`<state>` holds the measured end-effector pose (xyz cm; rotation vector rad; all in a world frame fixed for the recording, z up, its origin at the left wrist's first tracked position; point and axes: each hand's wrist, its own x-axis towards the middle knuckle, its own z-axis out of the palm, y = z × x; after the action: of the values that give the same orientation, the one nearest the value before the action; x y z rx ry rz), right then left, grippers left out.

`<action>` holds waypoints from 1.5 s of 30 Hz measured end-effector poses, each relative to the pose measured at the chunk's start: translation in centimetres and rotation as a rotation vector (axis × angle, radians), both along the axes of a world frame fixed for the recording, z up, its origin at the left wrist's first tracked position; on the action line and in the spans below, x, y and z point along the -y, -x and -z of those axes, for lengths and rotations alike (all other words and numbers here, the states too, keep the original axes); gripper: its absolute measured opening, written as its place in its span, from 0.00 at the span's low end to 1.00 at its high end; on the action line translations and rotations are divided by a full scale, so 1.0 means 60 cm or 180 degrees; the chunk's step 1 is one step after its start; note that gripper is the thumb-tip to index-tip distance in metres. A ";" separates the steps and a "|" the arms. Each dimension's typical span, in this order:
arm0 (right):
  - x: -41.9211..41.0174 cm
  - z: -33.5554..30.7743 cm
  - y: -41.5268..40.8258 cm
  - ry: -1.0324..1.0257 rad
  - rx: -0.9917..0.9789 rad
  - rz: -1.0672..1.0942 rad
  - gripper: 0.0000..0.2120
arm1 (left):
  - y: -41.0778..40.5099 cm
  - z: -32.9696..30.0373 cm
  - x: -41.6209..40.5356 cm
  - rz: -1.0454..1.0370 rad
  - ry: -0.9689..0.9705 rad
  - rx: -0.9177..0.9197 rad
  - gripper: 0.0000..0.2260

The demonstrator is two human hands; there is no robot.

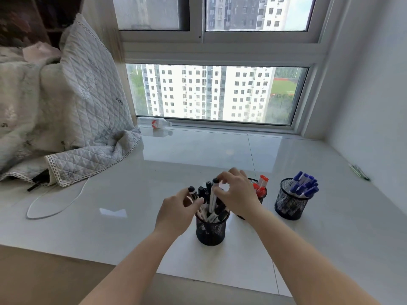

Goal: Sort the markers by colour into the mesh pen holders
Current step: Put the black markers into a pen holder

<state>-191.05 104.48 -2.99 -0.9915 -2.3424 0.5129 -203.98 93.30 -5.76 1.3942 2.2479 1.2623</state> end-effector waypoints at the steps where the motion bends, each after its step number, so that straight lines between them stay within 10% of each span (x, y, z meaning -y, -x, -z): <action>1: 0.001 -0.008 -0.002 0.0101 -0.0338 0.0048 0.08 | 0.004 -0.007 0.001 -0.0110 -0.0174 0.0060 0.11; 11: 0.003 -0.075 -0.041 0.1233 -0.2755 0.0722 0.03 | 0.036 -0.051 0.021 -0.0780 -0.1747 0.1626 0.08; 18: -0.003 -0.055 -0.046 0.3750 -0.4192 0.0299 0.08 | 0.019 -0.031 0.026 -0.0685 -0.2093 0.3841 0.06; 25: -0.002 -0.028 -0.040 0.3460 -0.3810 0.0055 0.18 | 0.010 -0.019 0.023 -0.0095 -0.1914 0.5265 0.04; 36: 0.016 0.015 -0.003 0.1504 -0.1020 -0.0045 0.06 | 0.003 -0.004 0.015 0.0075 -0.1329 0.3738 0.06; 45: 0.018 0.020 0.008 0.0315 -0.0837 -0.0031 0.20 | -0.016 0.026 0.007 -0.0405 -0.0664 0.1723 0.04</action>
<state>-191.56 103.37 -4.22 -0.8973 -2.1057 0.7233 -203.01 92.91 -7.34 0.8289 1.8913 1.7091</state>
